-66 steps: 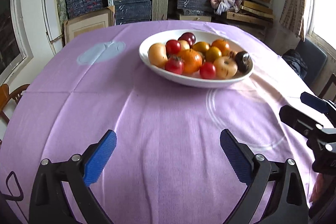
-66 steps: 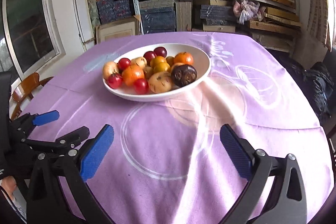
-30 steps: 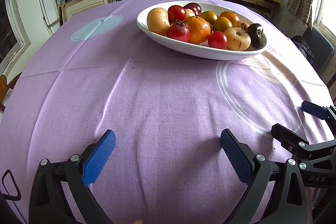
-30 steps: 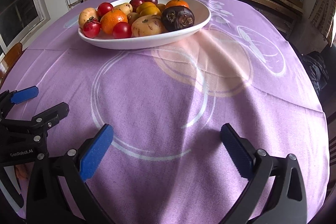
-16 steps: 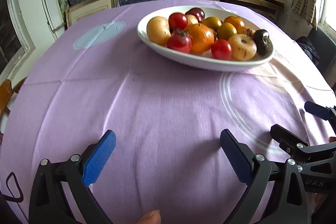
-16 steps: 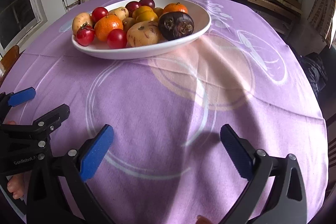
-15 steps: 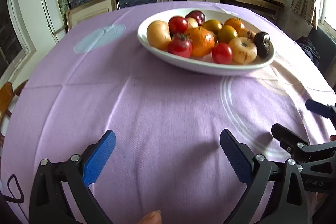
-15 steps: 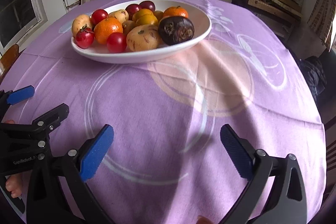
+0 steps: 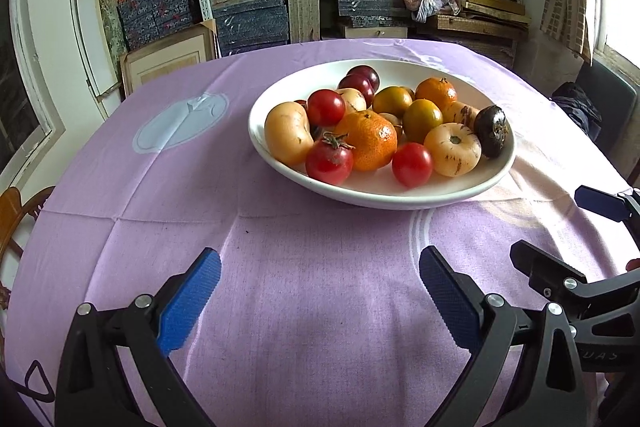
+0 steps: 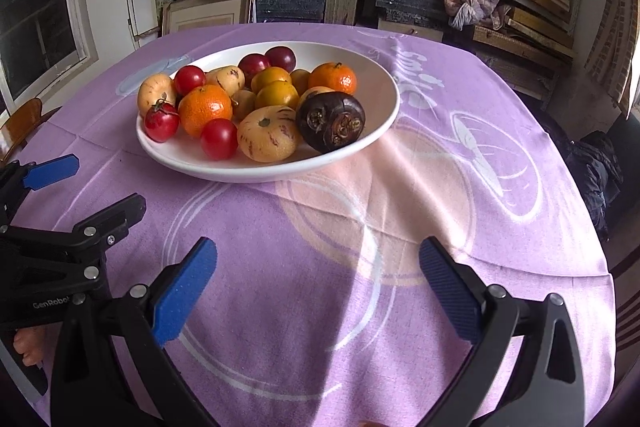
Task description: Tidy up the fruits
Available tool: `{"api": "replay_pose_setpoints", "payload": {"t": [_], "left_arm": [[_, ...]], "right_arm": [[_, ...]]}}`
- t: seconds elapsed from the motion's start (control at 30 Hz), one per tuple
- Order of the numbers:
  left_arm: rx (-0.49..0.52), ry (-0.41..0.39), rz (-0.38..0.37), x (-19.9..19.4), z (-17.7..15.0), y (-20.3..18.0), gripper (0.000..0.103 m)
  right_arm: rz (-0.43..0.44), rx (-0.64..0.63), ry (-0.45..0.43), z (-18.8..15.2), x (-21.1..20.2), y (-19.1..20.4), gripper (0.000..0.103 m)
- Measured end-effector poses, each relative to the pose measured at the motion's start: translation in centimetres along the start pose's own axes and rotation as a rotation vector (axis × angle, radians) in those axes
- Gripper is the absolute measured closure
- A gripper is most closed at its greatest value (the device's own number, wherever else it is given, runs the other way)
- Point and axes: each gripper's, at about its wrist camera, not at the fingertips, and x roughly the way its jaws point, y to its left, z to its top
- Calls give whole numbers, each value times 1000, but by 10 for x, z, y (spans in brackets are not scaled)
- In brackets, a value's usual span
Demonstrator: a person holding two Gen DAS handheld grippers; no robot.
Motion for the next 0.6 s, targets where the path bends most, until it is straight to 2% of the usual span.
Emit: {"api": "replay_pose_setpoints", "payload": {"t": [0.27,0.6], "left_arm": [[-21,-18,-21,-4,0,2,3],[-18,-35,-17,-7,-2,2,3]], "right_arm": [[-12,-6,-41,-1,-7,0,4],[-17,-5,-47,-3,-9,-1,4]]}}
